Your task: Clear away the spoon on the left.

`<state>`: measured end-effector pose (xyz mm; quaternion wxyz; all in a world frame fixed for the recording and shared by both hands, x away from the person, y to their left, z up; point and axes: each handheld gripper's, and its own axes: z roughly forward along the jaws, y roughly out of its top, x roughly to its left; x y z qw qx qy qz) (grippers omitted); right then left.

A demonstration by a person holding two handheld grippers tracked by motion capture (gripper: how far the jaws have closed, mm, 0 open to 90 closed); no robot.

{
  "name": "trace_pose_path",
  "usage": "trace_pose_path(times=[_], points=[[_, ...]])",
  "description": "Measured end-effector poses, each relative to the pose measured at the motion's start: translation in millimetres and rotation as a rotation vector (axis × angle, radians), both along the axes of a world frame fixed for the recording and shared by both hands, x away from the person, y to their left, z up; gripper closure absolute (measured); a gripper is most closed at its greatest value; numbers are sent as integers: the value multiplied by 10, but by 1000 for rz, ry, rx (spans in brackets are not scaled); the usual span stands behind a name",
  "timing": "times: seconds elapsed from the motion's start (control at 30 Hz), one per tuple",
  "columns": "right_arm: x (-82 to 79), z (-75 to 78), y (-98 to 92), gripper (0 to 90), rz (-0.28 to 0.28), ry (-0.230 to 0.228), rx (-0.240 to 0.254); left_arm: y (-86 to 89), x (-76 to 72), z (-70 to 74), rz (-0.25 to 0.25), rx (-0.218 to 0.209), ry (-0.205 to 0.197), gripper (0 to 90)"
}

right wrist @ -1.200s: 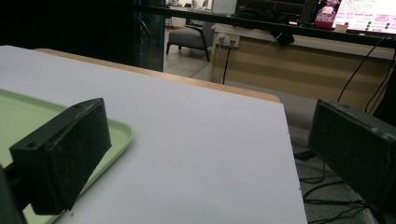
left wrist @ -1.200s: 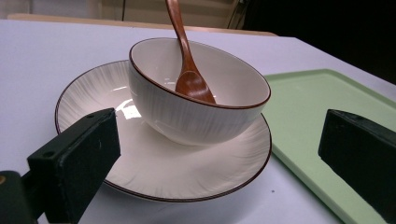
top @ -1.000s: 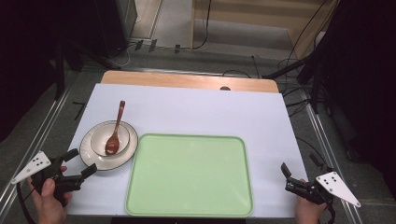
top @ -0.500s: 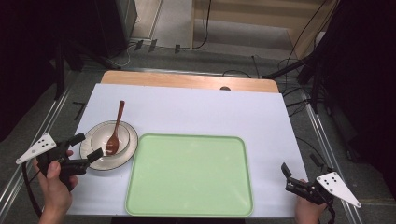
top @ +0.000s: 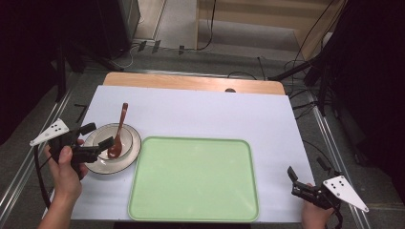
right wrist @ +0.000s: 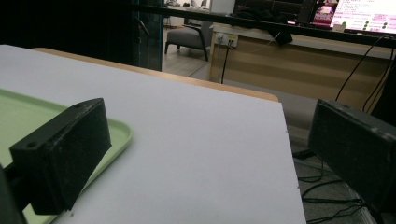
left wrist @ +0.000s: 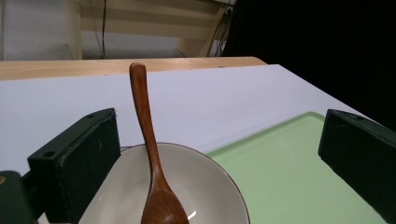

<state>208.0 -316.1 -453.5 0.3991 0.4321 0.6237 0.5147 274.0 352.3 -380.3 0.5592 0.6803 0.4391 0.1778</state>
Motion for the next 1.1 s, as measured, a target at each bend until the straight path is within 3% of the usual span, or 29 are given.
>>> trace_pose_path(times=[0.17,0.33,0.6,0.7,0.9,1.1], points=[[-2,1,-3,0,2,-1,0,-51,96,38,-5,3,5,0],[-3,1,-3,0,2,-1,0,-95,225,56,-22,-22,27,0],[-4,1,-4,0,2,-1,1,-101,369,87,1,-26,45,0],[-4,1,-5,0,3,-1,1,-101,452,93,41,-23,88,34],[-4,1,-4,0,3,-1,1,-116,562,94,72,-5,144,134],[-3,1,-3,0,3,-1,0,-170,740,53,142,48,267,229]])
